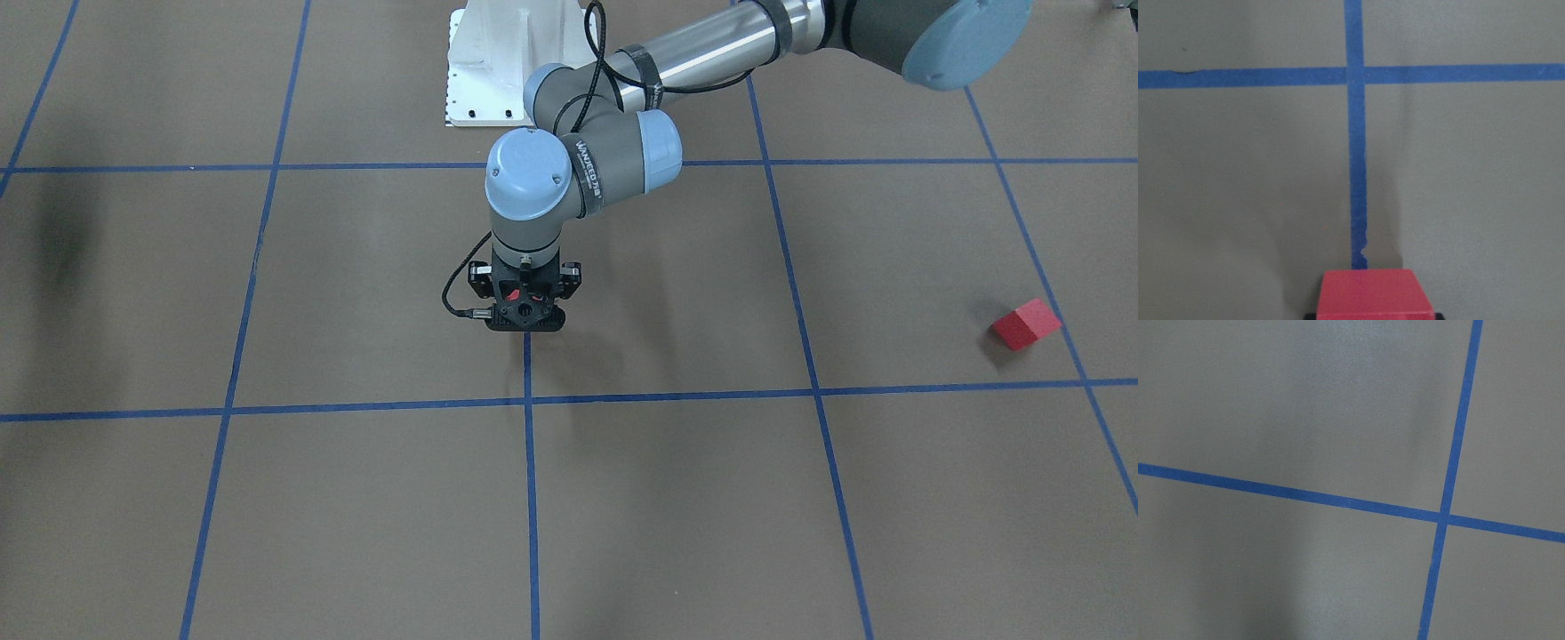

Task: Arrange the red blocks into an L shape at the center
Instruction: 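Lower the cube against the far side of the center cube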

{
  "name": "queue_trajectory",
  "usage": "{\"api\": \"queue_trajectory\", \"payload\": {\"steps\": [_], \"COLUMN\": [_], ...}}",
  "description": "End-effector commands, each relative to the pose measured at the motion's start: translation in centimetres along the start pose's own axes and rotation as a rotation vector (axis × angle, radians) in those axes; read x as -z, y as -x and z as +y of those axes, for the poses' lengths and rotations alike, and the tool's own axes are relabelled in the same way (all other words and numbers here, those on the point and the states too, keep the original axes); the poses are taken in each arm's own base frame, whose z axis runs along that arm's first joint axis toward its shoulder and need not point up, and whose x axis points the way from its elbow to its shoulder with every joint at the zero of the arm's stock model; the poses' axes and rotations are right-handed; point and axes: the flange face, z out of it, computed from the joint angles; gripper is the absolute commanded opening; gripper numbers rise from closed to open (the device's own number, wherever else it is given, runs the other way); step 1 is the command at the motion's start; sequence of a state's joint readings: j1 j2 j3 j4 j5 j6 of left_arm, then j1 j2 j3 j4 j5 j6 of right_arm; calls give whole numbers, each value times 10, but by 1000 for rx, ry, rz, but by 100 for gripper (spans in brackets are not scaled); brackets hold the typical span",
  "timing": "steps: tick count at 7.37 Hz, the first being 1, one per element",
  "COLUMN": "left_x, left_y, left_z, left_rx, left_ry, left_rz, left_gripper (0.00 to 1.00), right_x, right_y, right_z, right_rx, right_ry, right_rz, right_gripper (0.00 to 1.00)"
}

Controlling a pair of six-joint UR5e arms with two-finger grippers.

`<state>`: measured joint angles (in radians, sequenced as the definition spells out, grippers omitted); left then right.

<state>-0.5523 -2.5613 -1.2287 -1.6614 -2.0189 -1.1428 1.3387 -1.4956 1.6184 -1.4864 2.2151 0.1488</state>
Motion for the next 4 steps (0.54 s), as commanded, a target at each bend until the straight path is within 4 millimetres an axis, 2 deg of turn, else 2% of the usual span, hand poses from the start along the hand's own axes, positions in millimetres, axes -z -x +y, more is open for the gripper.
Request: {"api": "queue_trajectory", "payload": {"steps": [1,4], "left_x": [-1,-1], "left_y": [2,1], "left_z": [0,0], "left_rx": [1,-1], "left_ry": [-1,0], "left_rz": [-3,-1], "left_gripper": [65,61], "right_x": [0,0], "right_y": [0,0], "right_z": [0,0], "right_rx": [0,0], "right_ry": [0,0], "right_rz": [0,0], "right_gripper": [100,100]}}
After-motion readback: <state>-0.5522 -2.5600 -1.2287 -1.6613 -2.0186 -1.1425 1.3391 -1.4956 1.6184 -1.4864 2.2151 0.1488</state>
